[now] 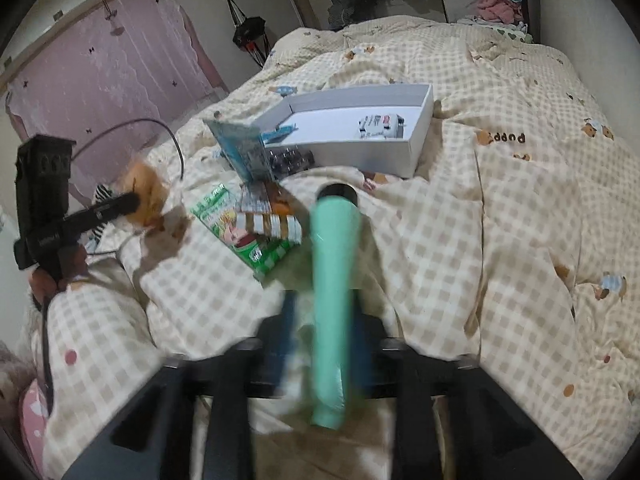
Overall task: Organize objects
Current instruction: 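Hold the bread bun in the left gripper while the right gripper carries the green tube over the lid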
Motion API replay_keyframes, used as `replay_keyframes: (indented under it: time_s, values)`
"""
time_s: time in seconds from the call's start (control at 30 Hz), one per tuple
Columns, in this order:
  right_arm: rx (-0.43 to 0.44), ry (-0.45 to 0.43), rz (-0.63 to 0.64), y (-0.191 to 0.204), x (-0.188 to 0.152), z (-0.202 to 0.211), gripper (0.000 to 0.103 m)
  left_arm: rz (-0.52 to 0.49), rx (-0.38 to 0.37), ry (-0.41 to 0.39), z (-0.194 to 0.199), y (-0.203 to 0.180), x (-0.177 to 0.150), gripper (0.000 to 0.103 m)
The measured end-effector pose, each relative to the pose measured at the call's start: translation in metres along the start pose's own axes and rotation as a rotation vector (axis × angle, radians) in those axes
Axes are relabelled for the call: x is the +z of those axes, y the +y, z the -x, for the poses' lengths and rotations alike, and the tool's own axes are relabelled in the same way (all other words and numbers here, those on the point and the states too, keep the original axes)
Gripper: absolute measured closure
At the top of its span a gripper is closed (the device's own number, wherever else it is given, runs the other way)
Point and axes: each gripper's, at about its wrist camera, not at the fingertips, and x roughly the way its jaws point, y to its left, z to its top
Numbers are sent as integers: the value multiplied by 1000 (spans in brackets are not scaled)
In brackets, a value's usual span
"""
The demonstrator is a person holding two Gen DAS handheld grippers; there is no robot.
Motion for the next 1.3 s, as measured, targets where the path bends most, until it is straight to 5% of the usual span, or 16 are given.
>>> replay_keyframes:
  time_s: [0.17,0.23,0.33,0.53,0.93,1.3]
  values:
    - [-18,-2,28,8,3,-2,36,0,0,2,0,0,-1,28]
    - [-52,11,17,6,3,-7,64,0,0,1,0,0,-1,28]
    - [-21,9,-52,-6,3,-9,86,1,-1,3,0,1,-1,28]
    - [-22,-15,-71,-5,2,-4,88,3,0,5,-2,1,-2,28]
    - [123,-161,-237,-20,5,51,89,2,1,5,0,1,-2,28]
    - [214,-215,-224,3,5,62,89,2,1,5,0,1,-2,28]
